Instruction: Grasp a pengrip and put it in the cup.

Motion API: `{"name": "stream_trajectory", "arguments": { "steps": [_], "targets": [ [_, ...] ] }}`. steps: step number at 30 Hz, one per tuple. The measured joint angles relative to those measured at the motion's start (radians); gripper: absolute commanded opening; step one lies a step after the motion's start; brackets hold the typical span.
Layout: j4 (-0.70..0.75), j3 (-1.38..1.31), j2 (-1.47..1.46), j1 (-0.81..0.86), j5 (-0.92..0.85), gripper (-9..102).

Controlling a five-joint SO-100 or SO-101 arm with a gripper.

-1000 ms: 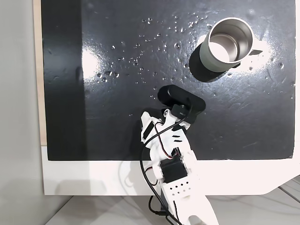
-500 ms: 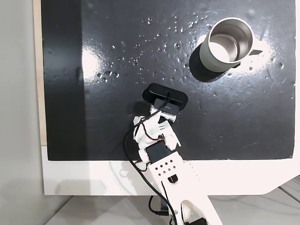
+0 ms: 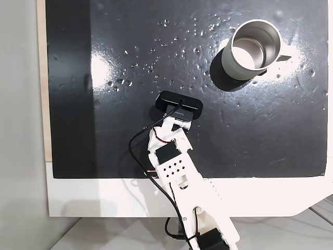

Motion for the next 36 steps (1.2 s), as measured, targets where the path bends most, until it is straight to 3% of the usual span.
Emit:
{"name": "stream_trajectory", "arguments": {
  "steps": [20, 26, 36],
  "targets": [
    [0.000, 0.006, -0.009, -0.049, 0.006, 1],
    [0.002, -0.005, -0.014, -0.048, 0.021, 0],
    [0.261, -0.278, -0.032, 0.089, 0.012, 0]
  ]
}}
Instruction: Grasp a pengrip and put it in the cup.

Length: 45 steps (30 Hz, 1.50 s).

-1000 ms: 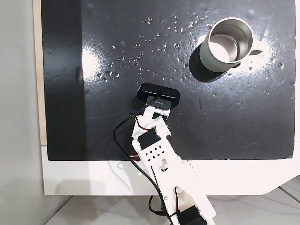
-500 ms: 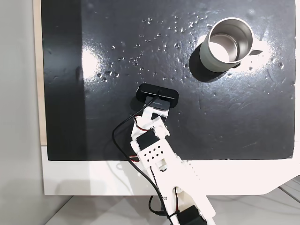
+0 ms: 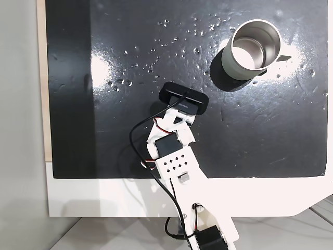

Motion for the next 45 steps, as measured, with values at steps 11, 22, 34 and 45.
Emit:
{"name": "stream_trajectory", "arguments": {
  "steps": [11, 22, 34, 45],
  "targets": [
    [0.204, -0.380, 0.061, 0.360, -0.173, 0],
    [0.067, -0.558, 0.060, 0.652, -0.285, 0],
    [-0.281, -0.558, -0.043, 0.693, -0.245, 0],
    [-0.431, -0.558, -0.147, 0.698, -0.224, 0]
  ]
}}
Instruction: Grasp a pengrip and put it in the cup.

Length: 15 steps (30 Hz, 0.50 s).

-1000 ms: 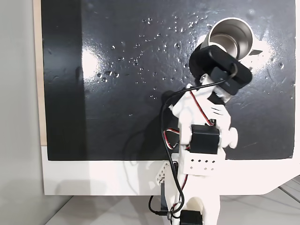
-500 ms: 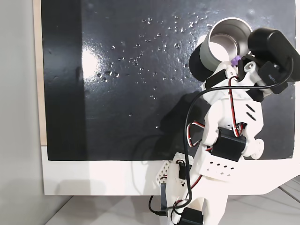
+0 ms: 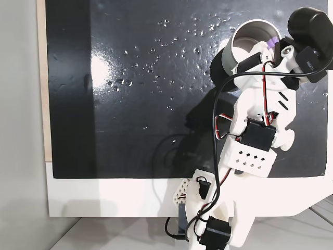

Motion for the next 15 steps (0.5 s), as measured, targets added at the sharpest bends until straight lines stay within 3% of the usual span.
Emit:
{"name": "stream_trajectory", "arguments": {
  "steps": [2, 7, 15],
  "targets": [
    [0.000, 0.000, -0.002, 0.000, 0.000, 4],
    [0.000, 0.000, -0.002, 0.000, 0.000, 28],
    [0.000, 0.000, -0.002, 0.000, 0.000, 30]
  ]
}}
